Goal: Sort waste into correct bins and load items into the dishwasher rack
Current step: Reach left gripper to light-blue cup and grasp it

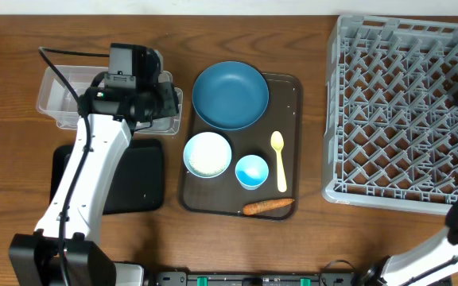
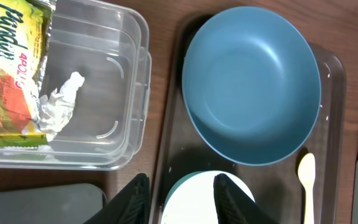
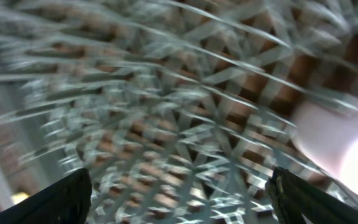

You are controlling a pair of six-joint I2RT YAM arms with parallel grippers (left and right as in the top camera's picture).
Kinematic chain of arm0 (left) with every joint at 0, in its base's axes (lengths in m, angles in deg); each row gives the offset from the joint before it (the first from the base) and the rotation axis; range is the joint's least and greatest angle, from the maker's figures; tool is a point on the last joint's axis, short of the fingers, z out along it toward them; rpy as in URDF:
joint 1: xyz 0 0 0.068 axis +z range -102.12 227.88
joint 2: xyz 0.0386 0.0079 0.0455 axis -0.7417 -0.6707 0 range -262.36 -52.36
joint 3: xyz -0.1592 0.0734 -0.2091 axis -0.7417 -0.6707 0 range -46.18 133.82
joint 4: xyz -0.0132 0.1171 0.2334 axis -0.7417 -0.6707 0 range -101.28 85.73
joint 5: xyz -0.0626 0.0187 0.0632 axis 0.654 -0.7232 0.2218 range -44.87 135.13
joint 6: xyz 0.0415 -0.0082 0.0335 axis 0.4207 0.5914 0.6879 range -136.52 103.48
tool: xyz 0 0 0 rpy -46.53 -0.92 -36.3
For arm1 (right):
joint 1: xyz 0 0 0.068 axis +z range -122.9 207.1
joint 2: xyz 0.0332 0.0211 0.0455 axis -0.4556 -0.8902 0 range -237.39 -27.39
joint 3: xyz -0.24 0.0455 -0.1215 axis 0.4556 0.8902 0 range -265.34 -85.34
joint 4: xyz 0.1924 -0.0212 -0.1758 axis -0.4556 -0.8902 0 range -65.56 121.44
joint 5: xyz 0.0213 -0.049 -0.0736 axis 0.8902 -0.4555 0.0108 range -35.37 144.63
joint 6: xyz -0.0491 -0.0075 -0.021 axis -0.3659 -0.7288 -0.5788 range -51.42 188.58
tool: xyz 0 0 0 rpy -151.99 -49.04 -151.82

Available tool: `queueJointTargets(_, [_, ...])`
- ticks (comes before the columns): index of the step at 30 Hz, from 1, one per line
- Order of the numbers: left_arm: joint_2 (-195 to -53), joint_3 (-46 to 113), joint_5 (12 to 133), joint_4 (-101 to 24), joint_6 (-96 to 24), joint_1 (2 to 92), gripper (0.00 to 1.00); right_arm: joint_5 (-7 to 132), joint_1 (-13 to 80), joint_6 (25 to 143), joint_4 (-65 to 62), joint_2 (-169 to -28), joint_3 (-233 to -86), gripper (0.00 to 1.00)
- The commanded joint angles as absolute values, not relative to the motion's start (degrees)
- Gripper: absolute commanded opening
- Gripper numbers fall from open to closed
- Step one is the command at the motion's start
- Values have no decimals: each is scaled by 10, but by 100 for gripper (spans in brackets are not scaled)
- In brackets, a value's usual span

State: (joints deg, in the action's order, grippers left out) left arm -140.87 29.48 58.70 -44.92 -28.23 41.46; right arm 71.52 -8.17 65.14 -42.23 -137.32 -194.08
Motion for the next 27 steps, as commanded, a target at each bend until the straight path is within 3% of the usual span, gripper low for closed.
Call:
queueJointTargets(1, [-1412, 298, 597, -458, -275, 389, 40, 772, -30, 597, -423, -1343, -1952, 92])
queueJointTargets(15, [-1452, 248, 596, -510, -253, 230, 43, 765, 157, 597, -414, -1347, -1951, 94])
queueJointTargets(27, [-1467, 223, 596, -507, -253, 167, 43, 722, 196, 597, -411, -1347, -1951, 96])
